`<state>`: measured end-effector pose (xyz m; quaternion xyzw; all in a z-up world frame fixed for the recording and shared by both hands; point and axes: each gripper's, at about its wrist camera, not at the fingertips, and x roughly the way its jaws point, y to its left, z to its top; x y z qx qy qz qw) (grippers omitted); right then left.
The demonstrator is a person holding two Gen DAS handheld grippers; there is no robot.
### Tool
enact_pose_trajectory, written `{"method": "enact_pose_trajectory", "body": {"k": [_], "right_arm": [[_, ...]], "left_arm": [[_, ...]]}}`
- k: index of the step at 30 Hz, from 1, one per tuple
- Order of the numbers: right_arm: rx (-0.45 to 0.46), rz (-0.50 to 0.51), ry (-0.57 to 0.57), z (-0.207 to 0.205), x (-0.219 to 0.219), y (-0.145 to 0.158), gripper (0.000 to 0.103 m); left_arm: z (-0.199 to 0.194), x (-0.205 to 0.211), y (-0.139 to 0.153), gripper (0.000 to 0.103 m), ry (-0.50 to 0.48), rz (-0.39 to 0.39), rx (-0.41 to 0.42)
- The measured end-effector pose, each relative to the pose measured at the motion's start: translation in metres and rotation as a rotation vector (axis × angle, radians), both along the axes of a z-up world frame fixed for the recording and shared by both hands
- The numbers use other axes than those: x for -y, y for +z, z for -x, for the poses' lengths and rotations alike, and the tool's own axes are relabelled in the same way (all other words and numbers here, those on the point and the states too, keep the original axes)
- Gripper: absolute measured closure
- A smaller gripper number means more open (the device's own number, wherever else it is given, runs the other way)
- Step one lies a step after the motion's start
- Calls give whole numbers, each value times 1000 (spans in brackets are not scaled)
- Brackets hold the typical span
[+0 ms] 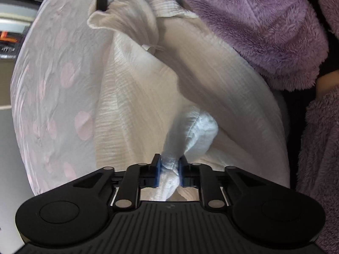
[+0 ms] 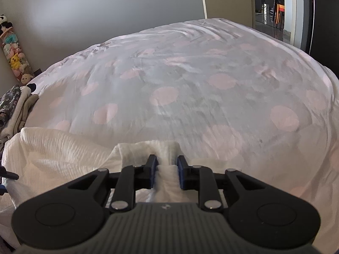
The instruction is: Fold clothes
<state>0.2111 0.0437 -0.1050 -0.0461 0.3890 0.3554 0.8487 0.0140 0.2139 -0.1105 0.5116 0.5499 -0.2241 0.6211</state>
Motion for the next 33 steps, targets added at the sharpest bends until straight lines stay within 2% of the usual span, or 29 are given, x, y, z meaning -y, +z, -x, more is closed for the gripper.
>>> {"method": "enact_pose_trajectory", "body": {"k": [2,4,8,10,15,16,22,24,29,33], "right_arm": [[-5,-9,-2,-1,1,0,78],[-1,-13,3,1,1,0,78],[18,-59,25,6,7,7,78],[25,-101,61,10,11,13,78],[40,-129,244,36,3,31,80],[44,-125,296,45,-1,34,80],[60,-25,586,106,-18,39,79],[54,22,651,120,-22,35,72],[124,132,771,135,-23,43,62],[221,243,893,140,-33,56,60]], "left_arm": [[3,-7,8,92,93,47,36],[5,-15,22,92,225,110,94],[18,-47,55,93,539,264,242],[28,-69,70,93,671,315,312],[54,-123,107,94,999,440,487],[61,-132,109,94,1041,435,501],[91,-156,106,94,1205,412,543],[103,-163,103,94,1255,409,554],[120,-165,92,94,1274,433,560],[124,-168,87,94,1272,451,562]]}}
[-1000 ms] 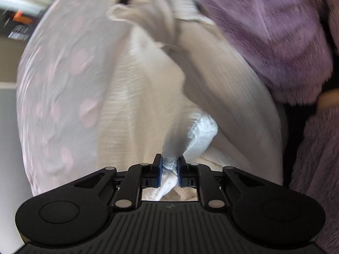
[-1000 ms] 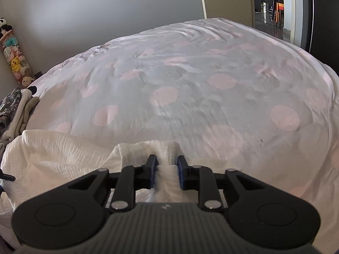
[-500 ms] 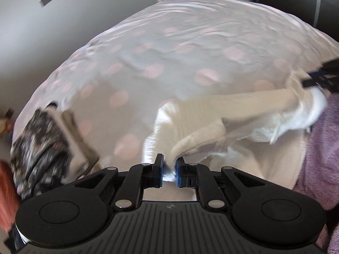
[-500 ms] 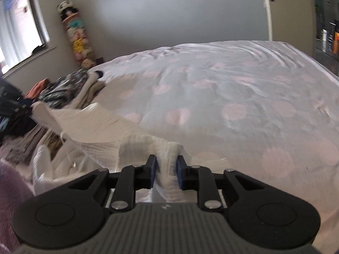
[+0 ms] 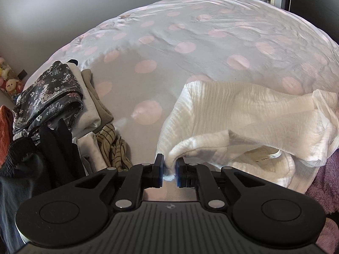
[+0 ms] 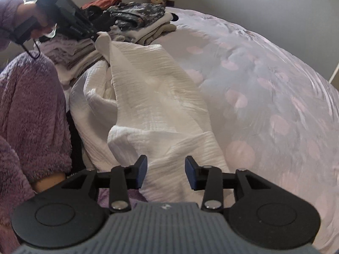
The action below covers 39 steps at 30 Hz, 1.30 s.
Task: Fold clothes
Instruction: 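Lift the shirt high with both tools, holding it spread between them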
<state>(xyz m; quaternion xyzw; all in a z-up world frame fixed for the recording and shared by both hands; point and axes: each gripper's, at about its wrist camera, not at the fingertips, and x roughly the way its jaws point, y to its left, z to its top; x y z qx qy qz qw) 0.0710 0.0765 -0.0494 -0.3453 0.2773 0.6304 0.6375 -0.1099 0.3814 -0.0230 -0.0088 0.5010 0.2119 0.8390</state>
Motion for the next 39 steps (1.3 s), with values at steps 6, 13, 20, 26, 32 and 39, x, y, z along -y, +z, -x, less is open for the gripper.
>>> {"method": "enact_pose_trajectory", "body": {"k": [6,13,20,26,32,39], "right_arm": [[188,127,277,20,-23,9,60],[378,289,657,53,-61,0,45],[336,444,823,61,-112,-18,45],[279,609,908,59,-140,-30,63],[280,603,823,48,-138,-20,94],[598,331,383,-7,-134,58,95]], "left_arm": [[-1,1,-6,94,-35,-1,-4],[1,-2,-3,94,-51,8,29],[3,-5,-2,94,-67,21,55],[4,-10,-1,94,-74,35,78],[1,-11,16,94,-54,6,112],[-6,-10,54,94,-8,-60,181]]}}
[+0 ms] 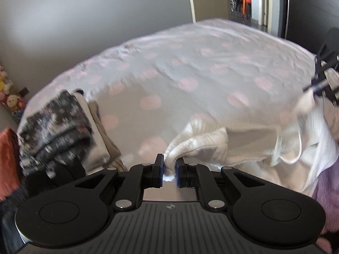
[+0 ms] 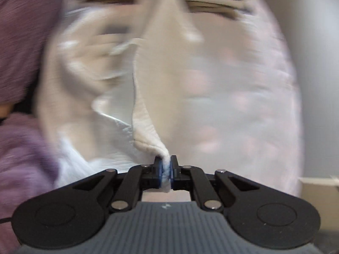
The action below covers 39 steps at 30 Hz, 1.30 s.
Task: Fold clothes
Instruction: 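Lift the shirt high with both tools, holding it spread between them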
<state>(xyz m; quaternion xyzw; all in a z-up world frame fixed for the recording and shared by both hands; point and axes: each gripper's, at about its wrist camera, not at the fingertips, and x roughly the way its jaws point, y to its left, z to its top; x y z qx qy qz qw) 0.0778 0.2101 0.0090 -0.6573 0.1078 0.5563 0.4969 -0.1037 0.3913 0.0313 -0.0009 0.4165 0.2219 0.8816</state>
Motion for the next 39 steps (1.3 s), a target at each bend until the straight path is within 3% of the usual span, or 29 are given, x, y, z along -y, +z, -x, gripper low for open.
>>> {"method": "enact_pose_trajectory", "body": {"k": [3,7,12,17,25,29,36,39], "right_arm": [[129,-230,-118,-26,6,51,96],[227,-539,-222,-41,23,127,96],[256,-897,-329,-45,58,215,96],[238,-1059,-336,-27,98,267,96],[251,-1290,-326,17,165,317,95],[249,-1366,-329,34,197,340,95],[339,-1463,-315,63,240,367,95],[344,-1441,-325,57,236,369,95]], "left_arm": [[2,20,48,96,14,-65,89],[5,46,113,97,33,-151,207],[9,78,193,98,57,-259,354],[19,110,270,98,81,-358,503],[42,166,313,98,58,-474,622],[51,186,318,98,36,-494,672],[63,209,324,98,0,-501,761],[55,204,325,98,-4,-495,736]]}}
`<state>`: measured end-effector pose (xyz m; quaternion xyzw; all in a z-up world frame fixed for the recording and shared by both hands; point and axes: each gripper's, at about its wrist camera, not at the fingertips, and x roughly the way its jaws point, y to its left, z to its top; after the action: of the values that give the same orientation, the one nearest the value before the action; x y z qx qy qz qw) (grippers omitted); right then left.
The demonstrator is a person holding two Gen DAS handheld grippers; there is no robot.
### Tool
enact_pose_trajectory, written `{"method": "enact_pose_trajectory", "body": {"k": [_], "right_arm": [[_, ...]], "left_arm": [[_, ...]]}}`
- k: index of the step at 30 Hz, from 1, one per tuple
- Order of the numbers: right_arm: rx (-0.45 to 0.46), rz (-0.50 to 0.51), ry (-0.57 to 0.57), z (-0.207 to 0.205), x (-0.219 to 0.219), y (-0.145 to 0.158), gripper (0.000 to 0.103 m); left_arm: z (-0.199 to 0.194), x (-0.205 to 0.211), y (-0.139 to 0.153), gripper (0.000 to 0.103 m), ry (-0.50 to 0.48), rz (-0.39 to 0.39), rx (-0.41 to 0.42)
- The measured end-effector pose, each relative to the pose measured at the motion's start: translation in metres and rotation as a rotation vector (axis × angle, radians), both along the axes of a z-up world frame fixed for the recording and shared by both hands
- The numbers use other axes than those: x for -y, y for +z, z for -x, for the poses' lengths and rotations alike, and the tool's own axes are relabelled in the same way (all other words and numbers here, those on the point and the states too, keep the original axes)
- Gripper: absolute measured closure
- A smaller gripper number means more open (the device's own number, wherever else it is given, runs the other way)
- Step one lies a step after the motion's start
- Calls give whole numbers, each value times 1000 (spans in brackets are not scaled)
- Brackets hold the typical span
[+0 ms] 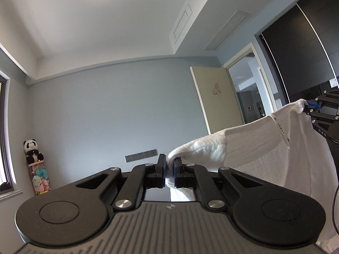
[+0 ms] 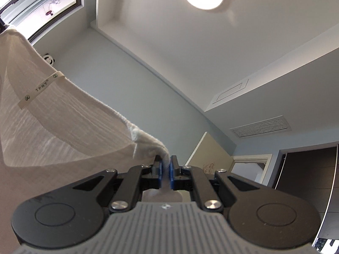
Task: Fold clothes
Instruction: 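Lift the shirt high with both tools, holding it spread between them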
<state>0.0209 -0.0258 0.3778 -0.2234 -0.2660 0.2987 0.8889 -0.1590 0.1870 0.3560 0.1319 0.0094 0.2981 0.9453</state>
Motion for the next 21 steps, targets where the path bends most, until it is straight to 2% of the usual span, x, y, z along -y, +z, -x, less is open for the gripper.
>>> {"method": "enact_pose_trajectory", "body": {"k": [6,14,19,21], "right_arm": [[-71,71,-2,-40,-33,-38,95],[-202,220,1,-133,-111,-107,95],[-299,326,-3,-202,-176,-164,95],[-337,367,-9,-230,-208,-198,95]], "left_arm": [[-43,-31,-25,98,-2,56,-84],[-139,-124,-86,98,25,191,-254],[-219,-204,-167,98,60,288,-386],[-250,-236,-200,98,75,327,-439]]}}
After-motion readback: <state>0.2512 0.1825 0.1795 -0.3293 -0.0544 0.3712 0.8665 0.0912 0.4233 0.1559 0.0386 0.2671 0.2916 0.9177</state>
